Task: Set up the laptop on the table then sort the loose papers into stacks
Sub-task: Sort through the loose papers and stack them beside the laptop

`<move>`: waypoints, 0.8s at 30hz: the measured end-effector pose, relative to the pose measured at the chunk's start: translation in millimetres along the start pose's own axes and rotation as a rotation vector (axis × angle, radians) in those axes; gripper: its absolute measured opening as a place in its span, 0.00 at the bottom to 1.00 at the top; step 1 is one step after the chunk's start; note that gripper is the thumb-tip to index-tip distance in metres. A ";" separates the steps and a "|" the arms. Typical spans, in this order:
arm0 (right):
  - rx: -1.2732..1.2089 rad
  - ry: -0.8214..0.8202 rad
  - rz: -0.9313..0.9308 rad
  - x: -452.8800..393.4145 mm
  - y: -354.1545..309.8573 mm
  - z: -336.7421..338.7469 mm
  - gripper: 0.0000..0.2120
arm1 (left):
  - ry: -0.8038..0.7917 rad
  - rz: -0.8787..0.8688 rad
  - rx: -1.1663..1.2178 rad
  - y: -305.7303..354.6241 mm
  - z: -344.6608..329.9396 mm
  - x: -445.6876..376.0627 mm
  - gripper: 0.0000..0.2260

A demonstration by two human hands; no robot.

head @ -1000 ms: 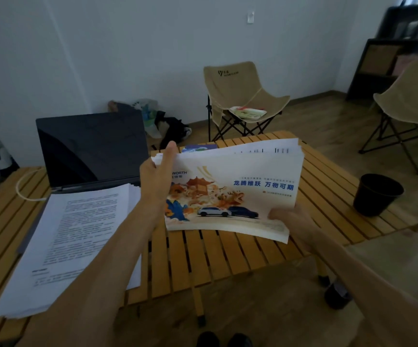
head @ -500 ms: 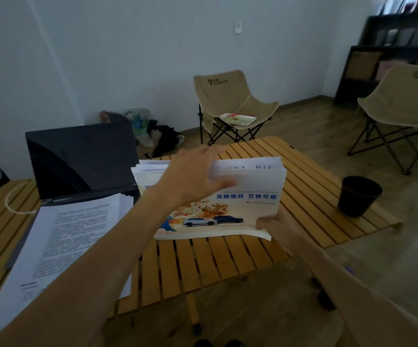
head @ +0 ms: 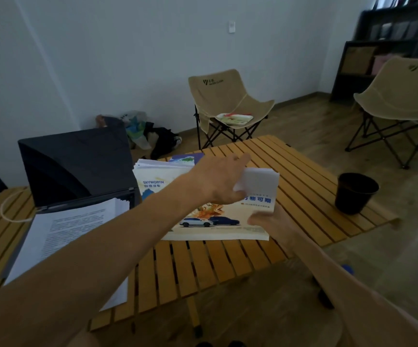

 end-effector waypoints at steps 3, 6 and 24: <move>0.011 -0.001 0.013 1.6 -5.0 -3.3 0.20 | -0.047 -0.015 0.027 2.8 -0.1 2.2 0.31; 0.002 0.010 0.031 4.0 -9.1 -4.5 0.17 | -0.049 0.016 0.107 -17.7 1.6 5.7 0.28; 0.065 0.152 -0.012 4.3 -12.4 -5.3 0.14 | 0.087 0.892 1.512 -112.4 -95.3 102.0 0.12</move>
Point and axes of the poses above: each hand's wrist, its own x-axis away from the middle knuckle, its own z-axis out of the back of the hand, y = z × x, the point moved 2 cm from there along -x, towards the middle knuckle, and after that the axes turned 14 degrees about z, right-handed, at the moved point
